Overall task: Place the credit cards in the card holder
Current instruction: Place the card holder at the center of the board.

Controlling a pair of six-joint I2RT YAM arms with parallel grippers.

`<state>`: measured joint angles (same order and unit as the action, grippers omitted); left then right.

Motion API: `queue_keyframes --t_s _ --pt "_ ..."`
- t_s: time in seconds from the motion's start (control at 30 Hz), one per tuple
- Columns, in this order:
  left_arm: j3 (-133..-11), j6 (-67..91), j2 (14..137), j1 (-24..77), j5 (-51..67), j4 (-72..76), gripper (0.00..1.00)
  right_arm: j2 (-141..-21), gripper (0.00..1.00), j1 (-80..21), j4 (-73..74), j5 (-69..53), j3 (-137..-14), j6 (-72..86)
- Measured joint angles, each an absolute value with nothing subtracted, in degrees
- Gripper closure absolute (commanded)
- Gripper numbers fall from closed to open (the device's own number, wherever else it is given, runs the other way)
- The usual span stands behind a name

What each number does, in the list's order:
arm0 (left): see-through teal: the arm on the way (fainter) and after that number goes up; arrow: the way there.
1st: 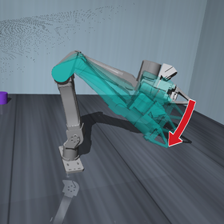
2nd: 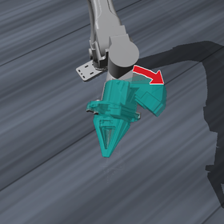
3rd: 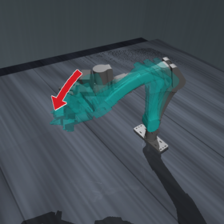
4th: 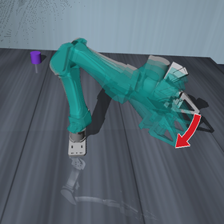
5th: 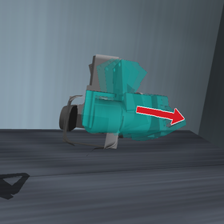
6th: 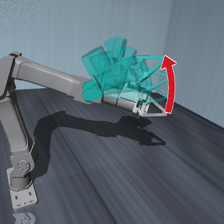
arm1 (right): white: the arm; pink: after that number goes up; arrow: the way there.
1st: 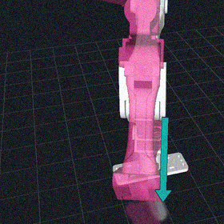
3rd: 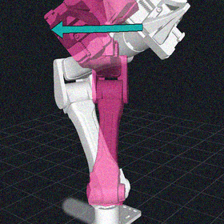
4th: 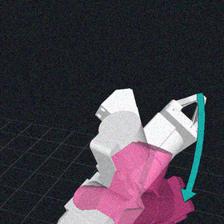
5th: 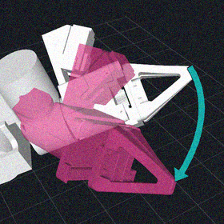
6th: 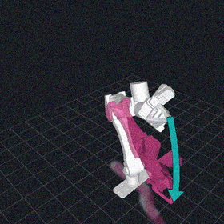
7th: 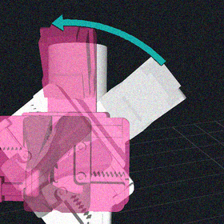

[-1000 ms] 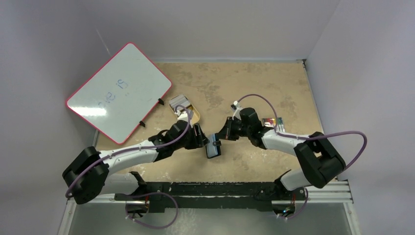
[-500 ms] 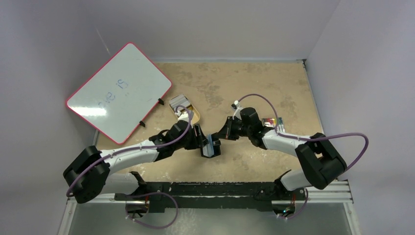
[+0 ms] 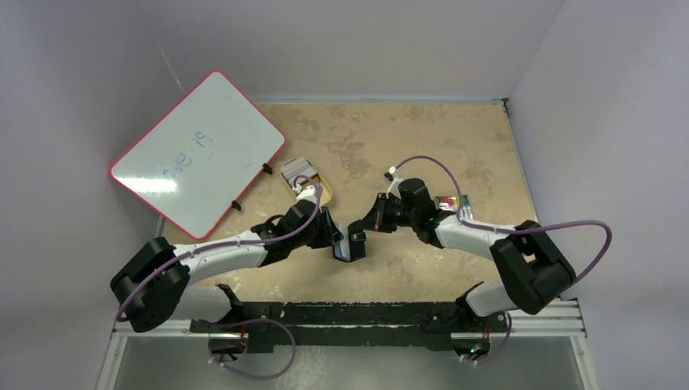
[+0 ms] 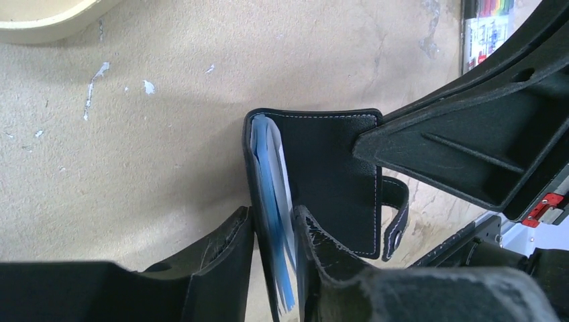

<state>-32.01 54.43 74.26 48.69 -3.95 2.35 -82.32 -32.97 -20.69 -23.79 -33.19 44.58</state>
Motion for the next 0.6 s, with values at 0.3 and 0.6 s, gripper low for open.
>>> queue_keyframes --t_s 0.3,0.6 --pt "-32.0 54.4 71.6 48.7 -4.7 2.5 0.75 -83.7 1.00 -33.0 -21.6 -24.0 -32.6 44.6" --pt "-32.0 54.2 70.7 48.7 -4.8 3.7 0.70 -85.0 1.00 -33.0 -22.7 -24.2 -32.1 44.6"
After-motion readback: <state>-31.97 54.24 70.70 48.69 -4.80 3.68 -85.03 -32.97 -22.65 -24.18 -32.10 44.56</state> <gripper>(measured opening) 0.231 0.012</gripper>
